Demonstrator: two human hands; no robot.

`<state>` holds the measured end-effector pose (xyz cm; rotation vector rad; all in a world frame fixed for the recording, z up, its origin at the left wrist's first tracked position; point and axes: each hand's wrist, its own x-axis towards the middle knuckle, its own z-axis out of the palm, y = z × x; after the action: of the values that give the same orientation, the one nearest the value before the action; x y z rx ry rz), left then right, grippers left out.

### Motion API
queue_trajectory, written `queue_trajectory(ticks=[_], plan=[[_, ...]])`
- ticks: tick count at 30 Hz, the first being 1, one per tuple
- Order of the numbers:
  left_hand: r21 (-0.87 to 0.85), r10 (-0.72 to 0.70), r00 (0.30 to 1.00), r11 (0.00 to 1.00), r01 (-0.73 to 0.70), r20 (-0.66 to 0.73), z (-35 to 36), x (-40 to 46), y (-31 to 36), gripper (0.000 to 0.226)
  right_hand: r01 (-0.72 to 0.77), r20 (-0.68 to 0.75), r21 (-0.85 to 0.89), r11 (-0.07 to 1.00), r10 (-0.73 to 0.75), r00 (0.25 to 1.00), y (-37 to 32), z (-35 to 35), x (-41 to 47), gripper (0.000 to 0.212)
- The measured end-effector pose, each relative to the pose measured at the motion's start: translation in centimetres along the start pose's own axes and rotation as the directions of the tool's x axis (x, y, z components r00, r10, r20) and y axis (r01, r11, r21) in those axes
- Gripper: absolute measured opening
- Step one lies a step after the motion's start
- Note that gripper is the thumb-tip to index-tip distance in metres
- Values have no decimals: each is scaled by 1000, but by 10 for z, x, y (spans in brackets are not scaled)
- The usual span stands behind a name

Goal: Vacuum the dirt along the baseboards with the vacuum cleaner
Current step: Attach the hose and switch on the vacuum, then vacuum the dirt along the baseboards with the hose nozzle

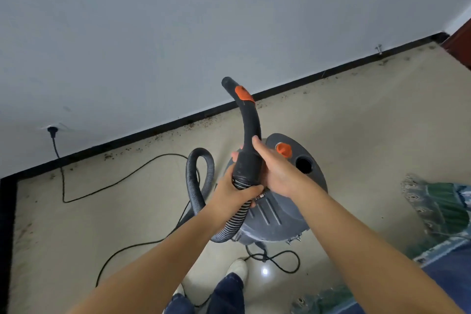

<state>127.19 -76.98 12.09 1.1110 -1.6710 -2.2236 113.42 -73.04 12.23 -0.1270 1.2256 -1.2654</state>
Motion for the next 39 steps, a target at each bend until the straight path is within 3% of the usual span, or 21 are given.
queue_trajectory(ticks=[1,5,8,11,13,16,21,23,26,30,32,33,35,37,39], plan=[[10,35,999,999,-35,-1,-7,-8,7,41,23,20,91,996,-25,999,-5,20,-1,30],[262,180,972,955,-137,-148,-47,-45,27,49,150,-30,115,982,-148,989,-28,90,-6,15],[441,361,866,877,-189,-346,-80,-80,21,57,231,-15,43,972,-231,973,-51,152,-17,15],[430,422,755,879,-205,-502,-111,-110,17,47,306,45,-55,950,-304,952,-61,213,-29,10],[378,402,769,898,-225,-498,-135,-127,21,35,348,123,-133,928,-333,935,-59,247,-36,9],[231,355,876,929,-290,-327,-170,-164,29,25,387,285,-191,902,-326,901,-47,294,-50,13],[80,301,931,954,-290,-206,-229,-248,15,19,365,556,-262,893,-170,814,-1,380,-65,15],[46,299,936,954,-296,-187,-255,-282,4,11,350,640,-287,892,-93,762,22,422,-68,16],[-58,284,952,955,-292,-114,-286,-331,-8,15,198,755,-324,925,127,643,61,486,-71,12],[-289,300,953,909,-300,-44,-327,-381,-28,46,40,850,-451,891,416,322,124,560,-75,38],[-270,322,942,903,-334,-91,-343,-397,-40,43,-13,837,-505,863,494,236,153,588,-72,47],[-267,315,935,898,-349,-163,-348,-402,-47,34,-26,819,-529,848,519,246,166,600,-69,45],[-298,255,887,875,-381,-386,-354,-406,-63,19,-26,747,-586,810,552,369,189,620,-56,29],[-307,126,781,872,-381,-611,-357,-402,-85,13,26,613,-688,725,562,556,214,633,-38,15],[-287,-34,641,912,-294,-766,-361,-388,-110,10,151,503,-795,587,501,704,246,638,-18,11]])
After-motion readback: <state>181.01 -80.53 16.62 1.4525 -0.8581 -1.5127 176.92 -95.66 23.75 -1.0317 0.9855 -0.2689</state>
